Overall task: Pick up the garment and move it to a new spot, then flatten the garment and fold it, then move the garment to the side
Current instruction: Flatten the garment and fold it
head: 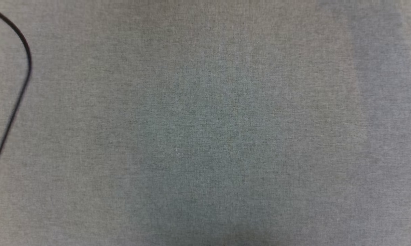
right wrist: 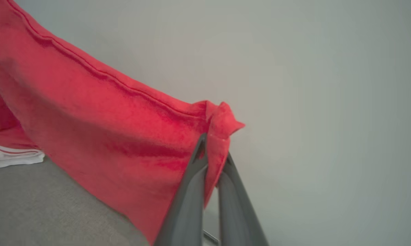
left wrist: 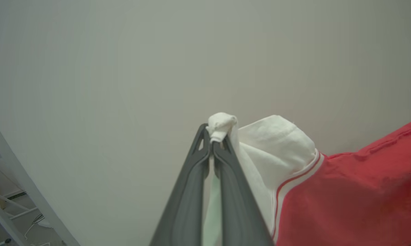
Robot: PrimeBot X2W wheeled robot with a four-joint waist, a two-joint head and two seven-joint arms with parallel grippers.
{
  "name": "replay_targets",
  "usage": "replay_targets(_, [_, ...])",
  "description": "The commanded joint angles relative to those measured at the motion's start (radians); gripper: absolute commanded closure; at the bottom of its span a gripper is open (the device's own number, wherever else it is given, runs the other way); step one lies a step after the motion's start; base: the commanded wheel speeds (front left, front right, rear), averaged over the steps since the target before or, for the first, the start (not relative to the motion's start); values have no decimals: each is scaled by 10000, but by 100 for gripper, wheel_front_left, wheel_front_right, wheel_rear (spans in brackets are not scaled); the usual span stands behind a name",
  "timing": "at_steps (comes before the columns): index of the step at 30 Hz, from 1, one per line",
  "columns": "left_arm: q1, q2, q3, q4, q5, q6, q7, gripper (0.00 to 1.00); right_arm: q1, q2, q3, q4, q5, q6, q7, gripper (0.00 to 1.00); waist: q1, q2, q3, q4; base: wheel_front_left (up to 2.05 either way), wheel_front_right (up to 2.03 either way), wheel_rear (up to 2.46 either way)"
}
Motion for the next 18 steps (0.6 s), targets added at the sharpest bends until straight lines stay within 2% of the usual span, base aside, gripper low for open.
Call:
replay_targets(1, [647,45,5,-165,-156,13,-55,100,503,-24,195,-54,219,-7,-200,100,0,36,-415,65,0,0,0])
replay_targets(10, [4728,343,376,-2032,-406,590,-66,100,3108,-325,1267,-583,1171,-7,-825,100,0,36,-1782,84,0,0,0])
replay_targets(18, [8795,804,460,-3660,-916,1319,-64,100,5617,-1029,2023,-1509,1831,-7,-981,100,0,36,-2900,63,0,0,0])
